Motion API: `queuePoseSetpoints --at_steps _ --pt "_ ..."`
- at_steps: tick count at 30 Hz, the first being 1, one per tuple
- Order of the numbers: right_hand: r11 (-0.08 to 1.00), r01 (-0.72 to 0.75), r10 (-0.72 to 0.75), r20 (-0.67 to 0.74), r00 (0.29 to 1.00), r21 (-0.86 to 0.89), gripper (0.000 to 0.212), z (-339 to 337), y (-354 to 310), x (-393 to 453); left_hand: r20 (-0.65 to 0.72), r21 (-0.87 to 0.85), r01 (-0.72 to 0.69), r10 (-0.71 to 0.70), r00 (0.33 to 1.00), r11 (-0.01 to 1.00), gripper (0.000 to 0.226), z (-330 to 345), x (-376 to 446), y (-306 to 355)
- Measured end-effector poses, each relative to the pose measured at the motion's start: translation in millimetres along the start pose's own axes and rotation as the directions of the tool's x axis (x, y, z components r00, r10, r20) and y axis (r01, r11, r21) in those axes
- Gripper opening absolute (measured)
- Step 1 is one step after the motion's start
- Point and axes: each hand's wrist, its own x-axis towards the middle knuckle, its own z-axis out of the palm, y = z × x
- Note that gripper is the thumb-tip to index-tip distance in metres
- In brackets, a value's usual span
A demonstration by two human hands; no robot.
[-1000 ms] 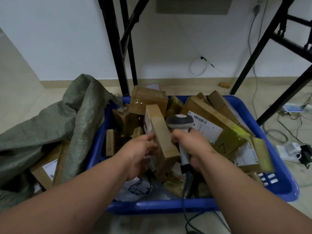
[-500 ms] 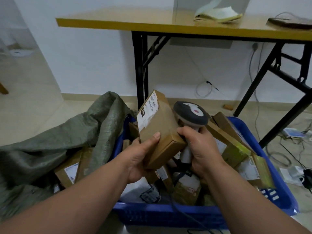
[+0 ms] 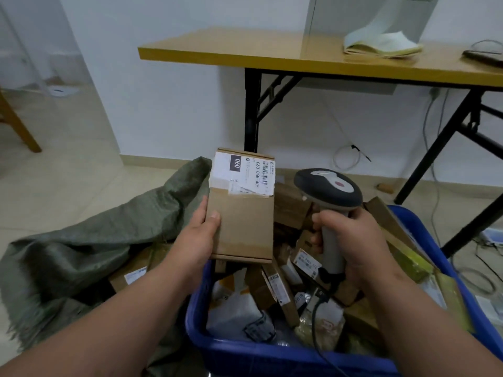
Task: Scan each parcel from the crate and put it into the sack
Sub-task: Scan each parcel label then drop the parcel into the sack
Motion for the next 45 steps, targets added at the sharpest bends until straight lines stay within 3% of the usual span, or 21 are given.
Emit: queuePoseSetpoints --at_steps 6,10,15,20,26,38,45 --pt "0.999 0.031 -0.03 0.031 0.999 -0.033 0.019 9 -8 -2 -0.037 0.063 -0.05 0.052 0.998 0.997 0.061 -19 2 0" --pt "0.994 0.038 -0.034 0.043 0.999 -0.1 0.017 13 -11 -3 -0.051 0.102 -0.08 0.085 0.995 0.992 0.048 -24 2 1" --pt "0.939 0.136 -0.095 0.139 0.986 -0.317 0.011 8 -18 -6 -0.067 0.121 -0.075 0.084 0.994 0.99 0.051 -34 3 9" --pt "0.821 0.264 -0.159 0.242 0.957 -0.505 0.016 7 -22 -11 -0.102 0.104 -0.034 0.044 0.994 0.994 0.034 -46 3 19" --pt "0.704 0.412 -0.225 0.369 0.902 -0.578 0.027 7 -23 -15 -0.15 0.109 0.033 -0.017 0.989 0.994 0.039 -54 3 24" --pt "0.588 0.493 -0.297 0.395 0.869 -0.642 0.038 10 -22 -12 -0.14 0.14 0.056 -0.036 0.989 0.989 0.036 -57 1 27" --pt "0.557 0.492 -0.284 0.404 0.87 -0.669 0.02 10 -22 -11 -0.136 0.146 0.049 -0.029 0.99 0.988 0.027 -61 0 27"
